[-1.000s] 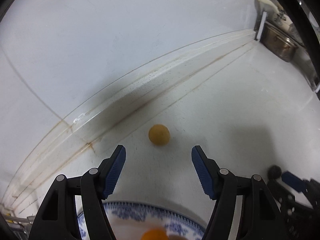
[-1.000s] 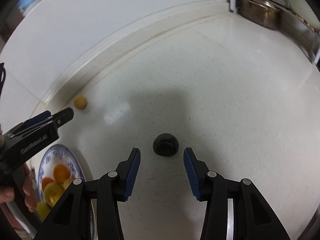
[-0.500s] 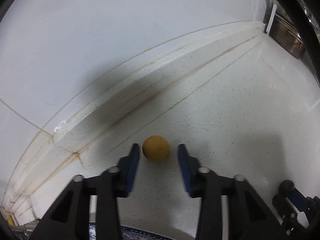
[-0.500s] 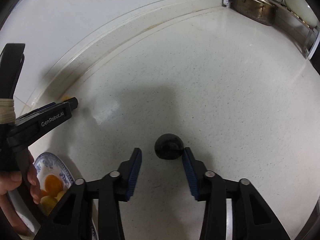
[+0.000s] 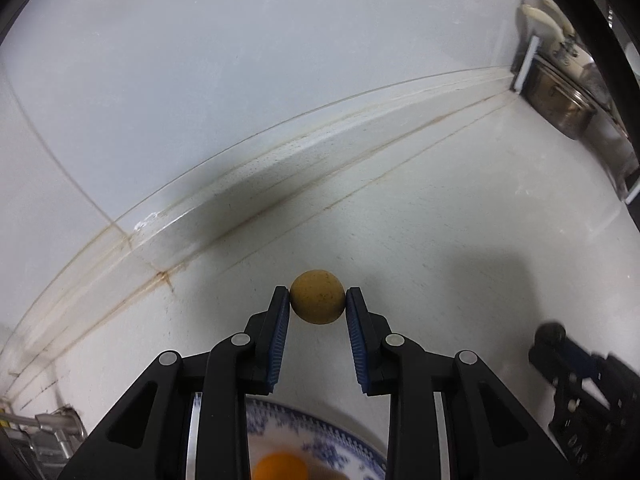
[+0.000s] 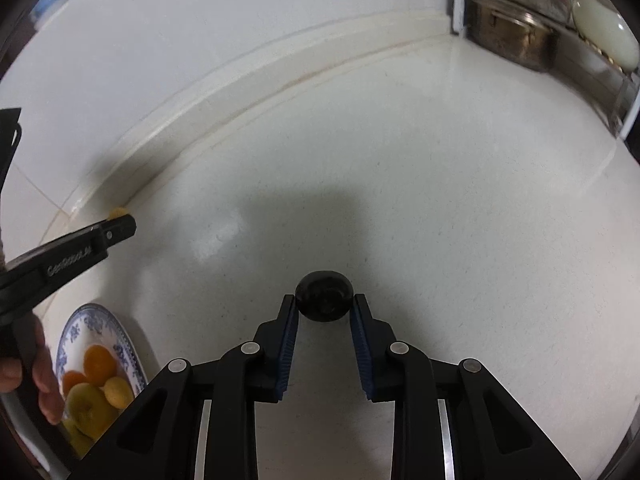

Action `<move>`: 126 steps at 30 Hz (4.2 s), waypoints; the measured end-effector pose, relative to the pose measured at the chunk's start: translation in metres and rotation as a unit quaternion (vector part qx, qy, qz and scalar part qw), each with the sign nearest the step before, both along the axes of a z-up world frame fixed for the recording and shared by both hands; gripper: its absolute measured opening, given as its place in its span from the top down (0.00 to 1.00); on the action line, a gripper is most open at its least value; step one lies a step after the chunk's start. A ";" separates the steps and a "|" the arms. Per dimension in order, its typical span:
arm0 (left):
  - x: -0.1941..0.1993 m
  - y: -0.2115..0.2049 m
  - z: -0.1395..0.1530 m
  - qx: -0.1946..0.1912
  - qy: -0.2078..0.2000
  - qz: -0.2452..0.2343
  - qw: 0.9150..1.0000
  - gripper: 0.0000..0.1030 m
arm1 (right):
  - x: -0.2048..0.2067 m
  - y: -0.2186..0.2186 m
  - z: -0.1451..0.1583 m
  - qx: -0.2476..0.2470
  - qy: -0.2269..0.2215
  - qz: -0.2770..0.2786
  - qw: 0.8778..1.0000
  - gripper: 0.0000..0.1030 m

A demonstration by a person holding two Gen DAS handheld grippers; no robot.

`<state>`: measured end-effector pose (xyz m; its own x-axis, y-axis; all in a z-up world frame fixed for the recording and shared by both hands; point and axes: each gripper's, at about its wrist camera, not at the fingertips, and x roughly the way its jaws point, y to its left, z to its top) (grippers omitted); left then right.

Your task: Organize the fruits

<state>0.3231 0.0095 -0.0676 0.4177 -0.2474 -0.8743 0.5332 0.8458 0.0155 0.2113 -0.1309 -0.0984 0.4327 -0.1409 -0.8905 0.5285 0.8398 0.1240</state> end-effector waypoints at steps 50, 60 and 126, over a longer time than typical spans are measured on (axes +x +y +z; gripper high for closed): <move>-0.155 0.112 0.062 -0.092 -0.095 0.137 0.982 0.72 | -0.033 0.066 0.093 -0.018 -0.166 0.246 0.955 0.73; -0.166 0.149 0.060 -0.079 -0.108 0.172 0.976 0.72 | -0.025 0.100 0.088 -0.012 -0.162 0.291 0.943 0.73; -0.255 0.162 0.074 -0.079 -0.156 0.223 0.959 0.36 | -0.090 0.118 0.076 -0.011 -0.174 0.349 0.921 0.54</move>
